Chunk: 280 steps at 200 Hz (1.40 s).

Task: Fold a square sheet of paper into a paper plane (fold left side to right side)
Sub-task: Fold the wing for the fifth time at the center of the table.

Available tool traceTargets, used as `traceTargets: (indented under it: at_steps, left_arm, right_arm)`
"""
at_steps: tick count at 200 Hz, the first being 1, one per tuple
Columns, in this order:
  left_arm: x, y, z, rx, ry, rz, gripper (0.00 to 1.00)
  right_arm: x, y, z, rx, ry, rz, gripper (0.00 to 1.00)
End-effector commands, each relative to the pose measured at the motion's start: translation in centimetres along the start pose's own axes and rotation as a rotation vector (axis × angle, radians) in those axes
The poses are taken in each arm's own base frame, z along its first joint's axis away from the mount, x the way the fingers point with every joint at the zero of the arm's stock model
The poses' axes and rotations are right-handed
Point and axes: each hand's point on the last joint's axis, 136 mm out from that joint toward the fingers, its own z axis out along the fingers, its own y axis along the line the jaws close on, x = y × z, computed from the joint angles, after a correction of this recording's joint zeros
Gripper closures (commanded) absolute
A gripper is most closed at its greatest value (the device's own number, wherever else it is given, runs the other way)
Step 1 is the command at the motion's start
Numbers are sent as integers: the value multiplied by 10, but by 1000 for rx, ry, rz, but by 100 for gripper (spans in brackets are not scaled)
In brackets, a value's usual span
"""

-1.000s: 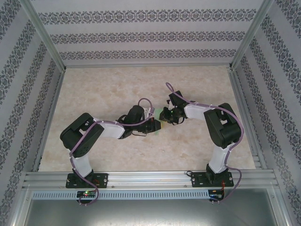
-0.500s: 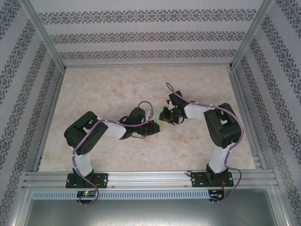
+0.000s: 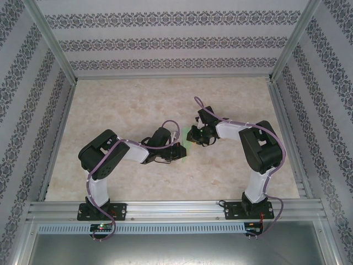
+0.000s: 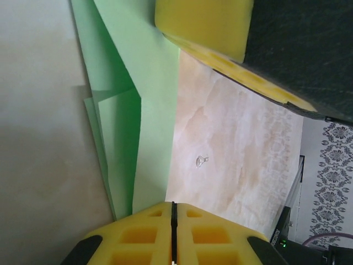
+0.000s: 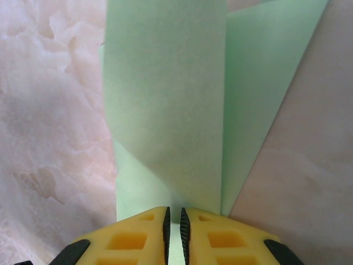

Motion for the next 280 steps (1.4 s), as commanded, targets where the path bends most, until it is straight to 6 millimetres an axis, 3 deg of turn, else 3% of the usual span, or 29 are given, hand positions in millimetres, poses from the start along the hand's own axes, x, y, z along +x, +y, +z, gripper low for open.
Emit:
traceTargets:
  at_steps: [1,81,137,180,218,251,280]
  left_arm:
    - [17,29,3,-92,43,-64,90]
    - [24,40,6,-182,71,-83,92]
    - [24,40,8,-195,81,-80,94]
    - [25,40,11,-199,88,-78,94]
    - [26,42,10,-211,87,-82,97]
    - [26,43,11,-214,91,-84,99]
    - [26,43,11,-216,91,-84,100]
  right_arm:
    - [18,-27,12,101,67,21,82]
    - [0,-4,-17,33,-16,-45,81]
    - [-26,19,-65,-53,-160,-111,78]
    - [-21,20,-91,-80,-217,-139,77]
    - [-6,18,-88,-155,-208,-126,85]
    - [6,20,-70,-208,-173,-101,98]
    - [10,19,-53,-205,-147,-91,100]
